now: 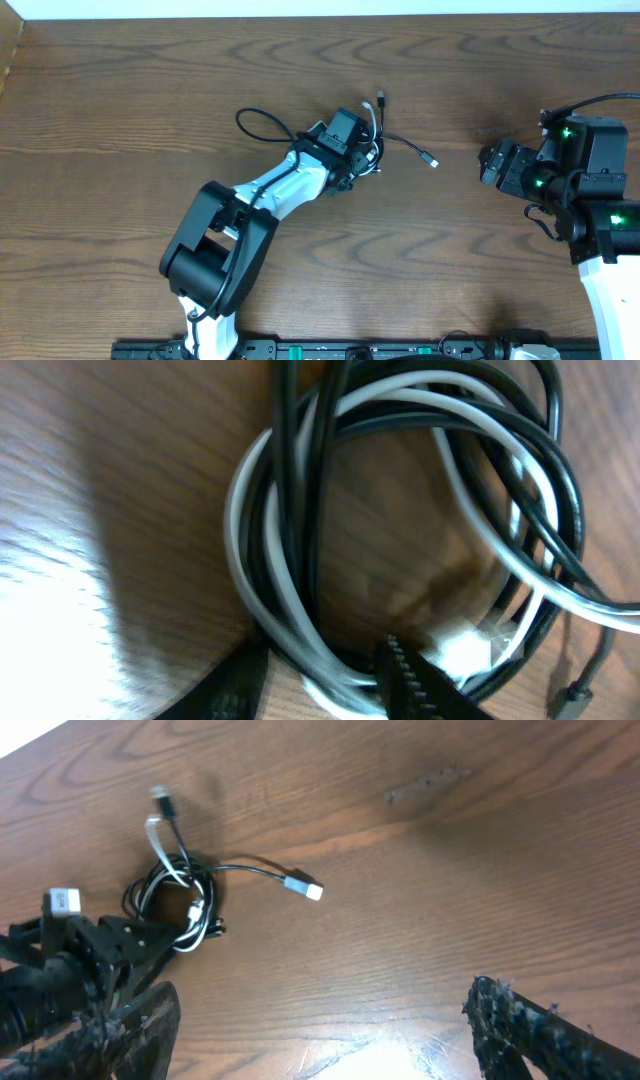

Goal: Untangle cables

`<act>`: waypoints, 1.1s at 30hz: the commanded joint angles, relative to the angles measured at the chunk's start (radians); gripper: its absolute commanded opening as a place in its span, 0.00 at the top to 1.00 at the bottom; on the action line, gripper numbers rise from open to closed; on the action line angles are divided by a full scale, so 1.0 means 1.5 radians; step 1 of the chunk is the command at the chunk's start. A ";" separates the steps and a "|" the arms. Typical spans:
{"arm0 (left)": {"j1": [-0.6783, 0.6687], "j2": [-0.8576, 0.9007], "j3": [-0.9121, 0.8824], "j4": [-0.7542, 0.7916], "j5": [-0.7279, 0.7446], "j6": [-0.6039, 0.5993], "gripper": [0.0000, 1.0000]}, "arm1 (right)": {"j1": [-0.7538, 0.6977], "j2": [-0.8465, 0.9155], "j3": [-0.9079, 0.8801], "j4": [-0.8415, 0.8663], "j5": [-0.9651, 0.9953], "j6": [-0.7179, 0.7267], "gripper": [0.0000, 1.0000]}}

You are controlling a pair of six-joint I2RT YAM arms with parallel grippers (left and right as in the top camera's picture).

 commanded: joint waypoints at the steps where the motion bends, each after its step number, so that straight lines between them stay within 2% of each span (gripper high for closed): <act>1: -0.005 0.019 0.014 0.004 -0.009 -0.012 0.73 | 0.003 0.000 0.011 -0.005 0.010 0.008 0.12; 5: -0.004 0.019 0.014 0.004 -0.009 -0.004 0.92 | 0.003 0.000 0.011 -0.006 0.010 0.008 0.12; 8: -0.003 0.018 0.014 0.007 -0.009 0.019 0.93 | 0.003 0.000 0.011 -0.006 0.010 0.008 0.12; 10: -0.002 0.001 0.015 0.007 -0.009 0.065 0.93 | 0.003 0.001 0.011 -0.005 0.010 0.008 0.12; 14: -0.002 -0.072 0.016 0.007 -0.003 0.155 0.92 | 0.003 0.009 0.011 -0.004 0.009 0.008 0.13; 18: -0.002 -0.155 0.016 0.007 0.043 0.222 0.92 | 0.003 0.032 0.011 0.000 -0.015 0.008 0.15; 21: -0.002 -0.197 0.016 0.007 0.067 0.226 0.93 | 0.003 0.054 0.011 0.014 -0.073 -0.015 0.19; 26: -0.001 -0.220 0.016 0.007 0.128 0.226 0.92 | 0.003 0.108 0.011 0.064 -0.250 -0.101 0.21; 29: 0.007 -0.220 0.016 0.008 0.167 0.227 0.93 | 0.003 0.138 0.011 0.075 -0.288 -0.110 0.23; 33: 0.048 -0.220 0.016 0.040 0.299 0.249 0.93 | 0.004 0.188 0.011 0.078 -0.358 -0.147 0.23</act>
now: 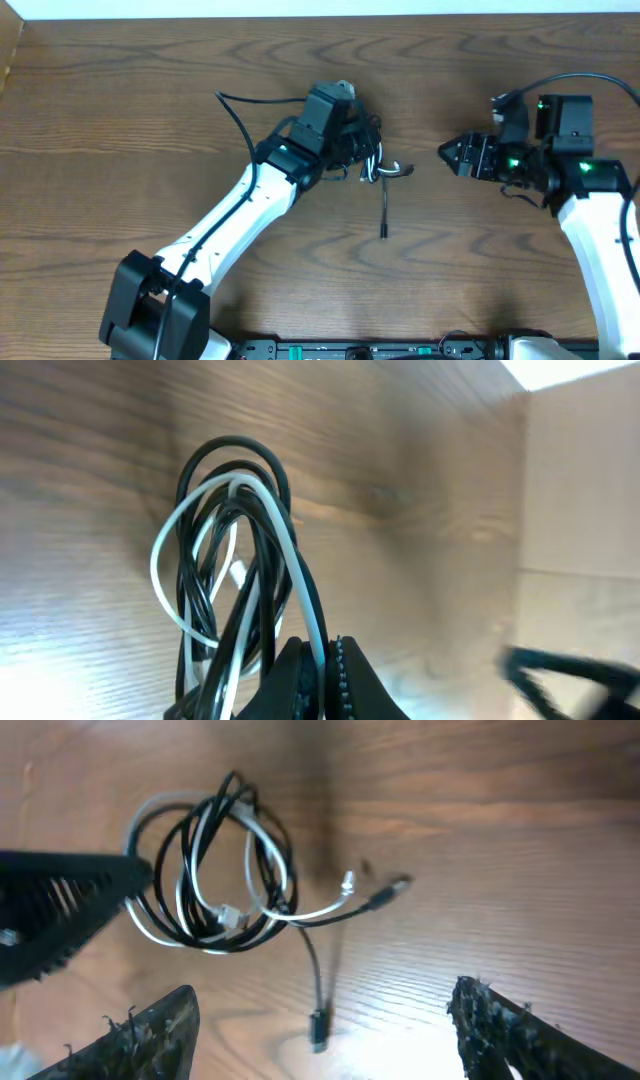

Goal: Untangle cables

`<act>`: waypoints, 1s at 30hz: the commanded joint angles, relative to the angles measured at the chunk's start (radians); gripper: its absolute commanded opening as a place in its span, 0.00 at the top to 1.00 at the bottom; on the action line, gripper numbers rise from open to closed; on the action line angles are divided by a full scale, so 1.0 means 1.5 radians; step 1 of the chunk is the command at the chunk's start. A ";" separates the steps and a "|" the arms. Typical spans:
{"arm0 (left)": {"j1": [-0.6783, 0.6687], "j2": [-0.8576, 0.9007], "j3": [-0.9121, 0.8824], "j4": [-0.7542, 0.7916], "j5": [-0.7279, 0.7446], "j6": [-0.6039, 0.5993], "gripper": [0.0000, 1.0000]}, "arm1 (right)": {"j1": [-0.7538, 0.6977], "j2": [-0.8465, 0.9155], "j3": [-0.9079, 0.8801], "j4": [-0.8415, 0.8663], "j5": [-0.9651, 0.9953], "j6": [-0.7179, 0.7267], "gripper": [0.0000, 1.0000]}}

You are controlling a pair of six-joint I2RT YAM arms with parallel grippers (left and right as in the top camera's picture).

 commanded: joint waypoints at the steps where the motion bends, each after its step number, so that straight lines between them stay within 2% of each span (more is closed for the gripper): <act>1: 0.058 -0.001 0.007 0.037 0.176 0.025 0.93 | 0.009 0.038 0.011 0.007 -0.100 -0.048 0.23; 9: 0.132 -0.001 0.007 0.093 0.394 0.024 0.93 | 0.070 0.125 0.011 0.109 -0.110 -0.019 0.24; 16: 0.135 -0.001 0.007 0.103 0.447 0.006 0.92 | 0.125 0.196 0.011 0.263 -0.108 0.066 0.30; 19: 0.135 -0.001 0.007 0.103 0.452 -0.009 0.92 | 0.137 0.229 0.011 0.311 -0.078 0.109 0.38; 24: 0.135 -0.001 0.007 0.103 0.454 -0.032 0.93 | 0.156 0.271 0.011 0.332 0.044 0.167 0.50; 28: 0.135 -0.001 0.007 0.106 0.457 -0.049 0.93 | 0.158 0.285 0.011 0.331 0.105 0.172 0.51; 30: 0.135 -0.001 0.007 0.117 0.469 -0.049 0.92 | 0.158 0.285 0.011 0.325 0.131 0.174 0.56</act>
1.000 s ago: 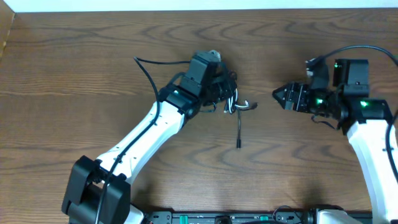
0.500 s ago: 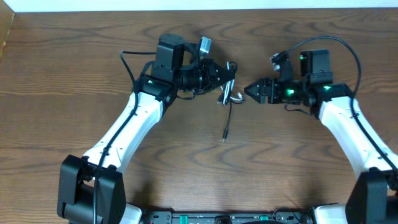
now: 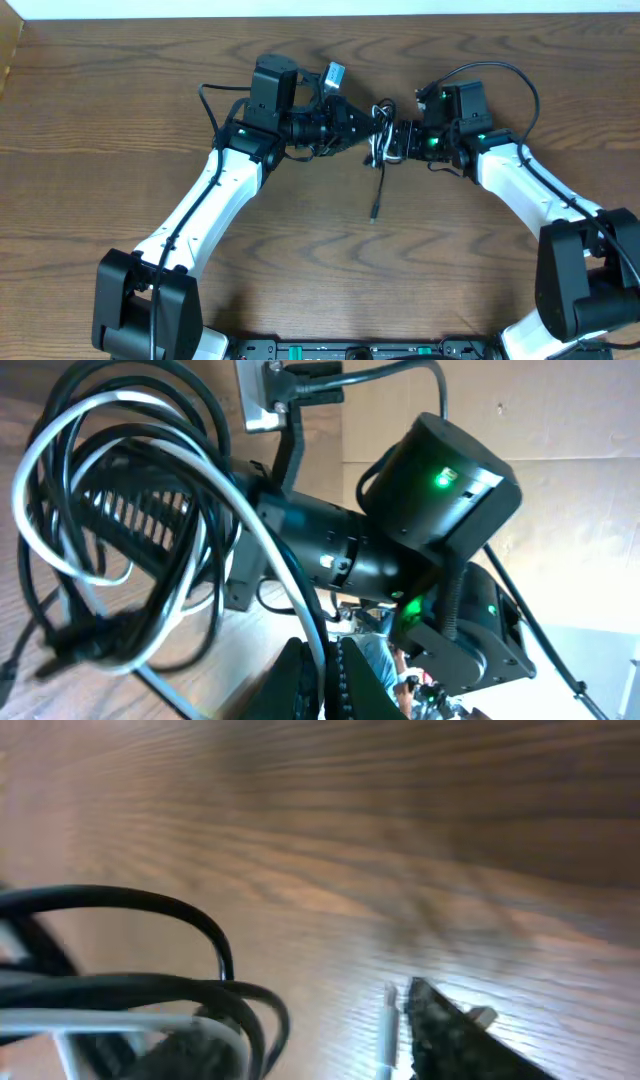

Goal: Untangle cables

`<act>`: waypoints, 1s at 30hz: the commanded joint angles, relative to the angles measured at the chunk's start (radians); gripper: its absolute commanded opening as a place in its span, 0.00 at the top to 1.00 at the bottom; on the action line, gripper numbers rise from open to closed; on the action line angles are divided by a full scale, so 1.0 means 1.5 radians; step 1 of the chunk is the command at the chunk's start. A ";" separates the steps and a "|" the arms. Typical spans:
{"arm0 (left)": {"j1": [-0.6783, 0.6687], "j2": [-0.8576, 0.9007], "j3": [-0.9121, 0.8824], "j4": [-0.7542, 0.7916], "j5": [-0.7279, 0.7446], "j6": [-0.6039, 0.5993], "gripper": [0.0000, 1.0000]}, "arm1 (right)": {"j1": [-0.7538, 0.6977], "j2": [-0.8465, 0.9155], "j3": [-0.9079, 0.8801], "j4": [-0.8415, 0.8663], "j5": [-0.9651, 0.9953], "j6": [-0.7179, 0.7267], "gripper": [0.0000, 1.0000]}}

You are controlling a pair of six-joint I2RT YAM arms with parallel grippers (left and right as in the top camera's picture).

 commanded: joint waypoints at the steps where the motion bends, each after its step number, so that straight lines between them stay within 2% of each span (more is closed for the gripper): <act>1: 0.005 -0.001 0.008 0.026 0.041 -0.012 0.93 | -0.001 0.004 0.009 -0.024 0.111 0.039 0.58; 5: 0.029 -0.002 0.008 0.072 0.060 -0.030 0.93 | -0.018 0.004 0.009 -0.125 0.225 0.060 0.66; 9: 0.077 -0.002 0.008 0.075 0.061 -0.036 0.93 | -0.050 0.004 0.009 -0.219 0.291 0.056 0.69; 16: 0.179 -0.002 0.007 0.074 0.061 0.005 0.93 | -0.104 0.004 0.009 -0.277 0.300 -0.003 0.68; 19: 0.197 -0.002 0.007 0.048 0.053 0.046 0.93 | -0.113 0.004 0.009 -0.270 0.232 -0.079 0.68; 22: 0.181 -0.001 0.007 -0.042 -0.015 0.098 0.92 | -0.113 0.004 0.009 -0.259 0.113 -0.174 0.63; 24: 0.154 -0.001 0.007 -0.103 -0.085 0.139 0.93 | -0.114 0.003 0.011 -0.259 0.079 -0.182 0.61; 26: 0.104 -0.001 0.007 -0.145 -0.193 0.177 0.92 | -0.115 -0.006 0.014 -0.259 0.053 -0.182 0.54; 29: 0.030 0.002 0.007 -0.142 -0.316 0.216 0.83 | -0.124 -0.037 0.017 -0.261 0.025 -0.182 0.46; 30: 0.000 0.006 0.007 -0.131 -0.357 0.239 0.76 | -0.131 -0.058 0.018 -0.264 0.023 -0.182 0.45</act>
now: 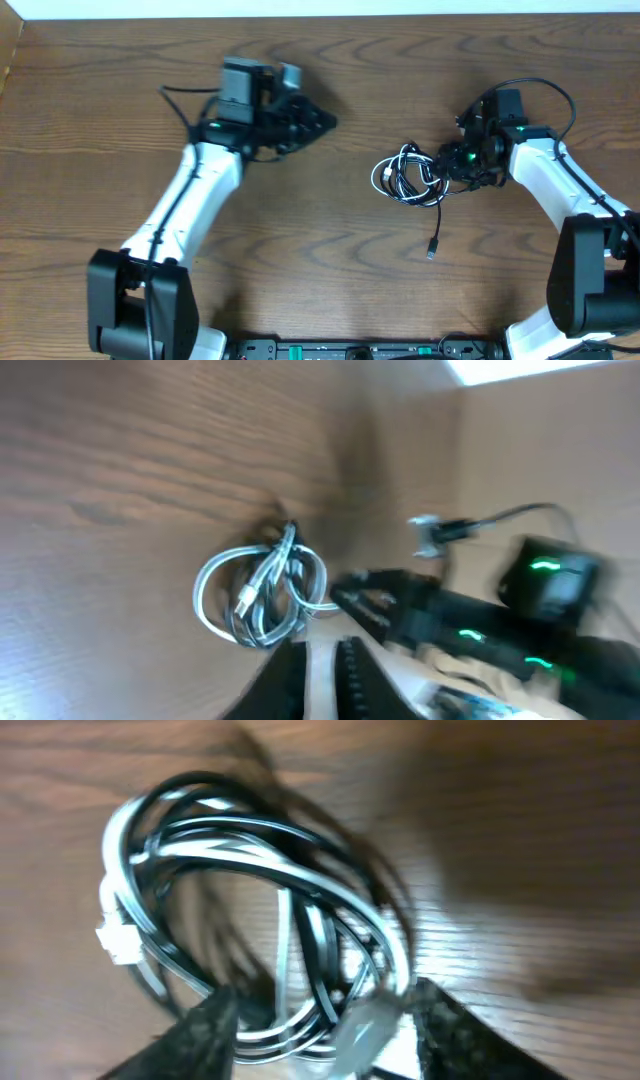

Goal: Untangle cables

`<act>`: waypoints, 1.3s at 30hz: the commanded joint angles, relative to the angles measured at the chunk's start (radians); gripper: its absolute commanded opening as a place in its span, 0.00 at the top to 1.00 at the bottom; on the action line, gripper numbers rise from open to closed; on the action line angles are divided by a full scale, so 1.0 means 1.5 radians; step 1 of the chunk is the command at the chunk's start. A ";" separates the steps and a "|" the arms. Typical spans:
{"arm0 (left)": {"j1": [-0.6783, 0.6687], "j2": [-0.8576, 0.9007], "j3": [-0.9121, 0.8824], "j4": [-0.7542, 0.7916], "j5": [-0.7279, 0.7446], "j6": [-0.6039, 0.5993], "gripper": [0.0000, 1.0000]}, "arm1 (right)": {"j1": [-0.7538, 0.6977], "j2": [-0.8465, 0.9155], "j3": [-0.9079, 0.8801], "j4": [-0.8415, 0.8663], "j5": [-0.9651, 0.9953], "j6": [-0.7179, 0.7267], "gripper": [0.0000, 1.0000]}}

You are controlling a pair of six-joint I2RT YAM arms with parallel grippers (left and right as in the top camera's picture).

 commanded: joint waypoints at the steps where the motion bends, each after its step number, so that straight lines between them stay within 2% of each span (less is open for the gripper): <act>1: -0.087 0.008 0.007 0.023 -0.192 0.098 0.72 | -0.021 -0.069 0.010 -0.009 -0.046 -0.016 0.44; 7: -0.161 0.070 0.007 0.114 -0.267 0.142 0.55 | -0.076 -0.231 0.011 -0.039 -0.046 -0.016 0.39; 12: -0.183 0.156 0.019 0.192 -0.266 0.141 0.55 | -0.084 -0.312 0.011 -0.074 -0.029 -0.016 0.38; 17: -0.238 0.201 0.019 0.215 -0.279 0.117 0.64 | -0.084 -0.319 0.010 -0.115 -0.008 -0.016 0.38; 19: -0.258 0.203 0.019 0.196 -0.321 0.091 0.67 | -0.084 -0.319 0.010 -0.126 -0.007 -0.016 0.38; 24: -0.299 0.203 0.019 0.187 -0.401 0.029 0.67 | -0.084 -0.319 0.010 -0.130 -0.005 -0.017 0.37; 27: -0.318 0.205 0.019 0.185 -0.437 0.025 0.70 | -0.084 -0.319 0.010 -0.131 -0.005 -0.017 0.37; 31: -0.358 0.231 0.019 0.203 -0.571 -0.038 0.72 | -0.084 -0.319 0.010 -0.133 0.009 -0.016 0.38; 34: -0.365 0.255 0.019 0.241 -0.578 -0.047 0.72 | -0.084 -0.319 0.010 -0.134 0.009 -0.017 0.38; 39: -0.367 0.284 0.019 0.243 -0.585 -0.052 0.72 | -0.084 -0.319 0.010 -0.142 0.010 -0.017 0.38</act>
